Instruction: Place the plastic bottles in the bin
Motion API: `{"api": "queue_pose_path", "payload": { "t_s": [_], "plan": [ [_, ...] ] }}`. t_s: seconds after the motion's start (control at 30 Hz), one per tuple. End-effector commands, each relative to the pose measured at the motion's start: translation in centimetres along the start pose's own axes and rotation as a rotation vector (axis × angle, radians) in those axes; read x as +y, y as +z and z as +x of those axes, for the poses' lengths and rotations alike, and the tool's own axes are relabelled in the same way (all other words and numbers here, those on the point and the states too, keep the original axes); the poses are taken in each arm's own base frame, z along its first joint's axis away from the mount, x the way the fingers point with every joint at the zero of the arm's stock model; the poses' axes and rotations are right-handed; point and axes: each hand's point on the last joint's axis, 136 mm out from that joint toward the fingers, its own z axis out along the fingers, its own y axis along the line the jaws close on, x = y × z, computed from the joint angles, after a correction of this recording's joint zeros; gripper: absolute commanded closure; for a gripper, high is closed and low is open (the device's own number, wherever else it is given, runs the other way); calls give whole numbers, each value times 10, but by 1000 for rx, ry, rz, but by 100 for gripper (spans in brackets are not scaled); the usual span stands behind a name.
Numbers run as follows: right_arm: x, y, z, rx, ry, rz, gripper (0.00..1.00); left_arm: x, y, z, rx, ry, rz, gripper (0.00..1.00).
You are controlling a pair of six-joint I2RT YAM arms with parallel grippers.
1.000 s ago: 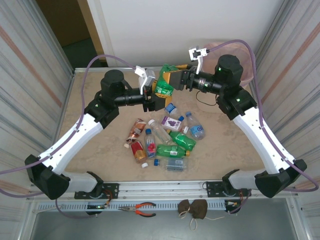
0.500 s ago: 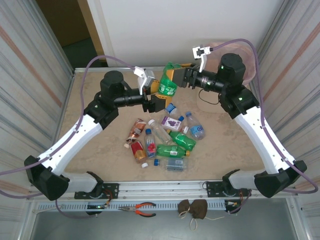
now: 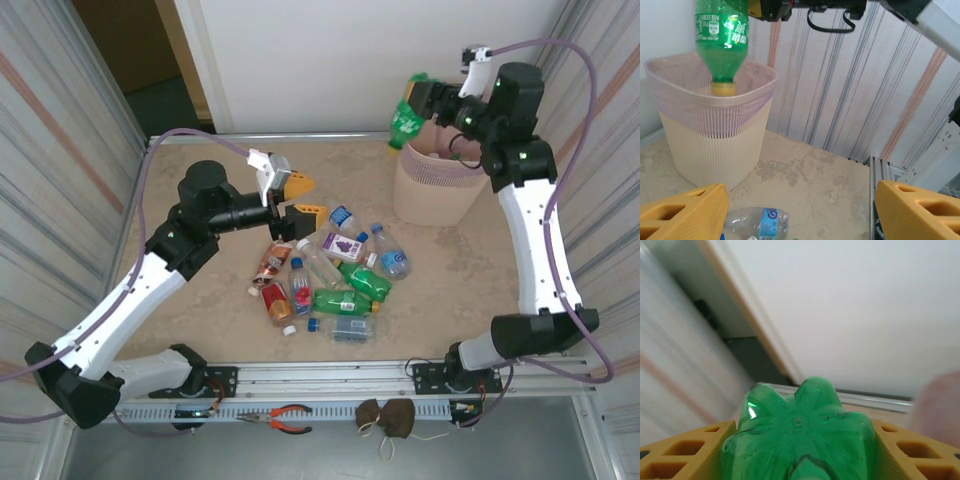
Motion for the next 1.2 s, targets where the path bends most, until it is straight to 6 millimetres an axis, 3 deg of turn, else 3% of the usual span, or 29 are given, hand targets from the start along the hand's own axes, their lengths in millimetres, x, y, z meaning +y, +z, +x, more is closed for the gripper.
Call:
{"api": "queue_pose_path", "payload": {
  "t_s": [0.0,0.13,0.23,0.5,0.67,1.17],
  "plan": [
    [-45,-3,-9,30,-91,199,44,4,-10,2,0,11,-44,22],
    [-92,2,-11,93,-150,377,44,7,-15,5,2,5,-64,22],
    [-127,9,-1,170,-168,478,44,9,-18,7,5,-2,-77,22],
    [-201,15,49,403,-174,679,44,16,-21,14,18,-17,-108,22],
    [-227,18,81,502,-113,706,44,24,-22,21,28,-36,-129,22],
    [-280,33,185,777,29,715,40,34,-23,32,43,-75,-152,22]
  ]
}}
